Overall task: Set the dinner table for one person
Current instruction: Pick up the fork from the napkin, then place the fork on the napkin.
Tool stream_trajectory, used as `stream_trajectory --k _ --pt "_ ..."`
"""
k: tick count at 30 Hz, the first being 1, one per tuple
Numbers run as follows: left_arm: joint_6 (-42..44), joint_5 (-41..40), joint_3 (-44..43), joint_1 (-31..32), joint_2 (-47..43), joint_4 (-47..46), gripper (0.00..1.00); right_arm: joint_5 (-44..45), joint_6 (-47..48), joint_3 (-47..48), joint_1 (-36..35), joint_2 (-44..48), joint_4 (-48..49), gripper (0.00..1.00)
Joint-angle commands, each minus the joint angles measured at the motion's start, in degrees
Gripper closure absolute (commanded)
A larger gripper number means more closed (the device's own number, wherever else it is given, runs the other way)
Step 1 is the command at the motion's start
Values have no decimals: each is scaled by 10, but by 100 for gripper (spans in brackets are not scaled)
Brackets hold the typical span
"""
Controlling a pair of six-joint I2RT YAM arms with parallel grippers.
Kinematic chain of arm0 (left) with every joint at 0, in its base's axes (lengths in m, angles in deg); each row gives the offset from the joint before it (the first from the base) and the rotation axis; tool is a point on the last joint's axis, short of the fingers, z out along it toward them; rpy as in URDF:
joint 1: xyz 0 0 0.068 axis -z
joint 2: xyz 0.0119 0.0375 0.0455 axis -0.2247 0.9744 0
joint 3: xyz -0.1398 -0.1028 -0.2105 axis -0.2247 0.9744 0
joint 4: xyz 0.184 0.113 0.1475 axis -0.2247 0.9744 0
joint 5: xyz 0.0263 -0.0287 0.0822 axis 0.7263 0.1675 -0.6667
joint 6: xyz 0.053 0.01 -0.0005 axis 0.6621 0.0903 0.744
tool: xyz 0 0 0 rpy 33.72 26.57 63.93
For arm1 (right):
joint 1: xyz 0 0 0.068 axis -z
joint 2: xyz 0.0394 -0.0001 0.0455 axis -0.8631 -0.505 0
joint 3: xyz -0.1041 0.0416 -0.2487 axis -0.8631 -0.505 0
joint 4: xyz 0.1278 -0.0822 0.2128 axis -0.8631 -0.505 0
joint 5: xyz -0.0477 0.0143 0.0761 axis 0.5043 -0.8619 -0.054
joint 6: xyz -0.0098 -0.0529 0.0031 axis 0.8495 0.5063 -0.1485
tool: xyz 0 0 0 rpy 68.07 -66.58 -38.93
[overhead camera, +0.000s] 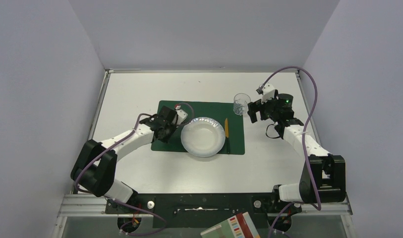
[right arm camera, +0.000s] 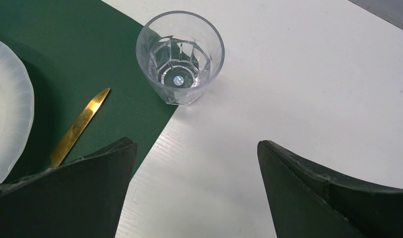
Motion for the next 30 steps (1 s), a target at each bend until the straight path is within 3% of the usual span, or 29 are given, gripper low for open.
stream_trajectory --k 1,7,10,13,16,20,30 --pt "31 -103 -21 3 -25 -16 100 -10 -3 -4 3 19 32 2" --pt "104 -340 14 45 17 -65 100 -9 -7 -4 3 18 34 2" --pt "105 -378 19 52 34 -66 100 -10 -7 -4 3 18 34 2" --pt "40 -290 -16 52 41 9 100 -10 -6 -5 4 18 34 2" --pt "-32 -136 -71 42 42 97 100 -11 -7 -5 3 16 34 2" --pt "-82 8 -120 14 32 138 100 -15 -8 -6 4 13 35 2" --pt "-191 174 -141 -64 38 137 100 -25 -15 -7 10 5 37 2"
